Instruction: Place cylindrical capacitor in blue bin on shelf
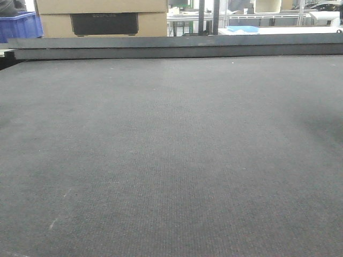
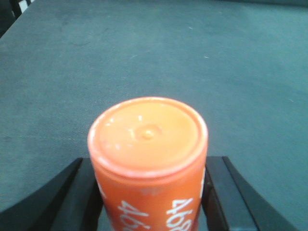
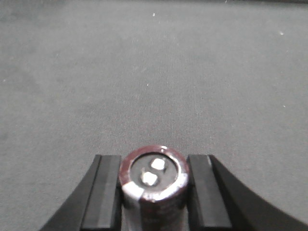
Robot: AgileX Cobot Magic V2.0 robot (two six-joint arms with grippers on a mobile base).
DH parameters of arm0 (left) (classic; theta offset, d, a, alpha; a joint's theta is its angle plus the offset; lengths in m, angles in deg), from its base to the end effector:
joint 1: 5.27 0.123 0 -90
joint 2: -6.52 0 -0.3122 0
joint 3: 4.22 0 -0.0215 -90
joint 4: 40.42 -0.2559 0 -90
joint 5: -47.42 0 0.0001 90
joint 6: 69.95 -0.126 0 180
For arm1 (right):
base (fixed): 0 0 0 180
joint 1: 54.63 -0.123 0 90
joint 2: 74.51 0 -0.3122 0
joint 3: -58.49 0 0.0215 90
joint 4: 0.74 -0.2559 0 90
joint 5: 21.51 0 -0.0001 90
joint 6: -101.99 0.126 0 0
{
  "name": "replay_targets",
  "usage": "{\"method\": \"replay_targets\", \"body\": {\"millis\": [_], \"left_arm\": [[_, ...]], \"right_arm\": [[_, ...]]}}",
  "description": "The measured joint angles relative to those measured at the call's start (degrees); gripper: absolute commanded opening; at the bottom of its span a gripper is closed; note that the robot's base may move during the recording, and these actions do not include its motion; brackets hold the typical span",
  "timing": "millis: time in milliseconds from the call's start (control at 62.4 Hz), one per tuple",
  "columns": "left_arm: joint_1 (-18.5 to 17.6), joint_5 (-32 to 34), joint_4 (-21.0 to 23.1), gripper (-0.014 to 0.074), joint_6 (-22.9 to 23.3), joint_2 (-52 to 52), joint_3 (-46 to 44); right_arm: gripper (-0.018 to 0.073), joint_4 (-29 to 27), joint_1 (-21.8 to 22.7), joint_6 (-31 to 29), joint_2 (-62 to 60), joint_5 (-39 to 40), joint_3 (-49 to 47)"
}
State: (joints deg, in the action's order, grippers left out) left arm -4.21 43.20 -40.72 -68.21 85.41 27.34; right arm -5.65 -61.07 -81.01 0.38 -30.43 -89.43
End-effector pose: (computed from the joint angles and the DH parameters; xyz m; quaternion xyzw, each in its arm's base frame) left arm 0.3015 0.0056 0.3074 -0.0185 0.8416 -0.0016 0.5397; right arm 0.2810 0.0334 0.3152 -0.0374 0.8466 0.0440 0.5292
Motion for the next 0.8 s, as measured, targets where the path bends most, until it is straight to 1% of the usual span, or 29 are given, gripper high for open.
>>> {"method": "replay_targets", "body": {"millis": [32,176,289,529,705,801], "left_arm": [[0.0,-3.5,-0.6,-0.0111,0.0,-1.0,-1.6],[0.0,-15.2,-2.3,-0.0111,0.0,-4.5,-6.8],[0.0,-22.1,-2.7,-0.0111,0.0,-7.3,-9.4],[0.0,-31.6,-2.9,-0.0111,-0.1,-18.5,-10.0],[0.0,-38.4,-3.0,-0.0111,-0.1,-25.8,-10.0],[0.0,-40.5,-3.0,-0.0111,-0.1,-29.0,-9.7]], "right_arm": [[-0.0162,0.3,0.0,0.0,0.0,-2.4,-2.0],[-0.0162,0.8,0.0,0.0,-0.3,-13.2,-8.7],[-0.0162,0.8,0.0,0.0,-1.8,-19.9,-11.8],[-0.0162,0.8,0.0,0.0,-12.0,-28.3,-12.5],[-0.0162,0.8,0.0,0.0,-19.5,-31.0,-11.7],[-0.0162,0.8,0.0,0.0,-23.1,-32.1,-10.3]]}}
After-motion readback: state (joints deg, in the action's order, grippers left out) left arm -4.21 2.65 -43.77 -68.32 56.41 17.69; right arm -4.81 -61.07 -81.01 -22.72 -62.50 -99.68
